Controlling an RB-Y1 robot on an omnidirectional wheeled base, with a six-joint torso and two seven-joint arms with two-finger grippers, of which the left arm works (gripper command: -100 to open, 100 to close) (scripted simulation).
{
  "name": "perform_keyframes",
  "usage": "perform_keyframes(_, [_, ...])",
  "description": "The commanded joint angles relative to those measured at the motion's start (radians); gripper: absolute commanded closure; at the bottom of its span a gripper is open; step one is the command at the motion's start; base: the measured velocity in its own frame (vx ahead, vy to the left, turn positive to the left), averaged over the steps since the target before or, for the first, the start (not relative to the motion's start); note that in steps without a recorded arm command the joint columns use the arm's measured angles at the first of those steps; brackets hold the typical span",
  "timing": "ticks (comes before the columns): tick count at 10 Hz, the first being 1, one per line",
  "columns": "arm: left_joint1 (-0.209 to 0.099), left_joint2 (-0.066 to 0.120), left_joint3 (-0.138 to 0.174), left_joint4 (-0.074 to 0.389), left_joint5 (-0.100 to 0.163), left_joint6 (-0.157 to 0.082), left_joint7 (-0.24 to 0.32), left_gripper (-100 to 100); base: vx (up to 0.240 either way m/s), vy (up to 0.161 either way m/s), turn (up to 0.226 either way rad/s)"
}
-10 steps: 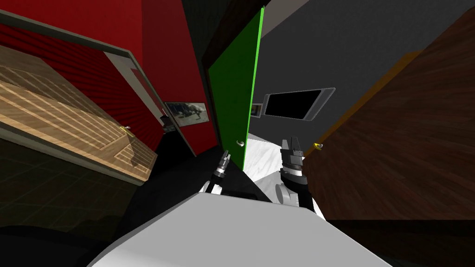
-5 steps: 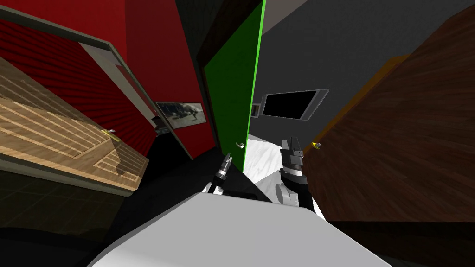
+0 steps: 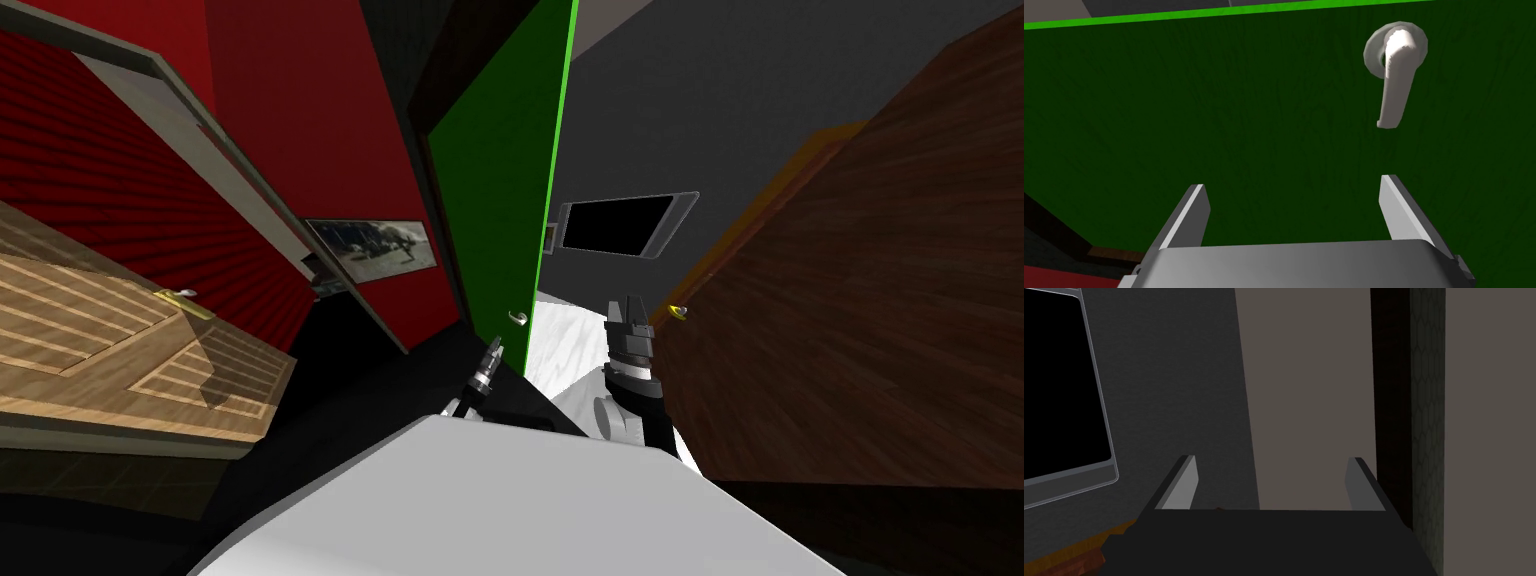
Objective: Push the door open
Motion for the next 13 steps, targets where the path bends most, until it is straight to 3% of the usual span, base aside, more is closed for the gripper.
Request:
perform_keyframes(1, [-0.009, -0.005, -0.01, 0.033, -0.003, -0.006, -0.004, -100, 0.062, 0.07, -0.075])
perform_keyframes(8, [-0.055, -0.01, -0.072, 0.229, -0.016, -0.048, -0.012, -100, 0.128, 0.107, -0.121])
perform_keyframes(12, [-0.072, -0.014, -0.095, 0.3, -0.021, -0.063, -0.015, -100, 0.101, 0.107, -0.092])
perform_keyframes(13, [-0.07, -0.014, -0.09, 0.292, -0.02, -0.066, -0.015, -100, 0.055, 0.05, -0.026])
